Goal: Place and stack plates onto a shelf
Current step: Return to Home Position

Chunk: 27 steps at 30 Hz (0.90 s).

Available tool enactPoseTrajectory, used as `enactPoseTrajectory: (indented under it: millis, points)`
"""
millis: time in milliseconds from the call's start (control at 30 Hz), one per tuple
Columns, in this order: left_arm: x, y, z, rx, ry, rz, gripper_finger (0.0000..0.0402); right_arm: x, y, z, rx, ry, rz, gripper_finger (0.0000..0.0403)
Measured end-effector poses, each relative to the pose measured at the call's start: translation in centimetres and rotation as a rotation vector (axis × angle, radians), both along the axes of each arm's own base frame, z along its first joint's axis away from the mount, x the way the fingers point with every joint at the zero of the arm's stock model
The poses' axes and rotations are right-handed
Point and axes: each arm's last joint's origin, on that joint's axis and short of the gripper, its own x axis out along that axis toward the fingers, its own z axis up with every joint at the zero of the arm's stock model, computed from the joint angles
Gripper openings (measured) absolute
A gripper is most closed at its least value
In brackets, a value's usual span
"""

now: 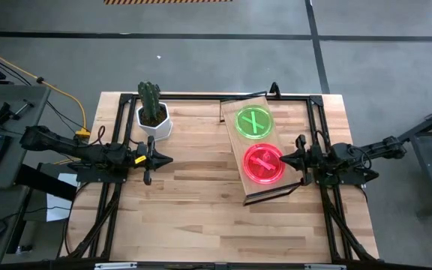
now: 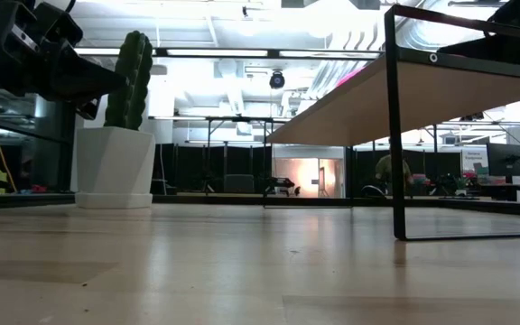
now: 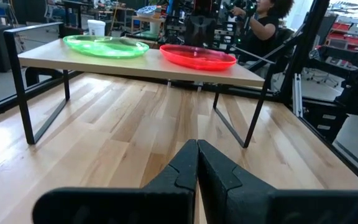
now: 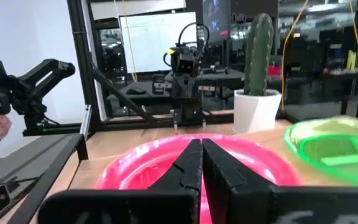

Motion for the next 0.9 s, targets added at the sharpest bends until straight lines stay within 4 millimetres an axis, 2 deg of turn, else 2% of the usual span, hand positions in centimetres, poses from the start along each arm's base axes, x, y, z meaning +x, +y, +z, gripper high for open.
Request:
enactPoseTrajectory:
  millis: [267, 900]
  points:
    - [0.0, 0.0, 0.0, 0.0, 0.0, 0.0, 0.0001, 0.05, 0.01, -0.48, 0.191, 0.048, 0.013, 0.0]
    - [0.0, 0.0, 0.0, 0.0, 0.0, 0.0, 0.0001, 0.07, 0.02, -0.5, 0.205, 0.049, 0.014, 0.0]
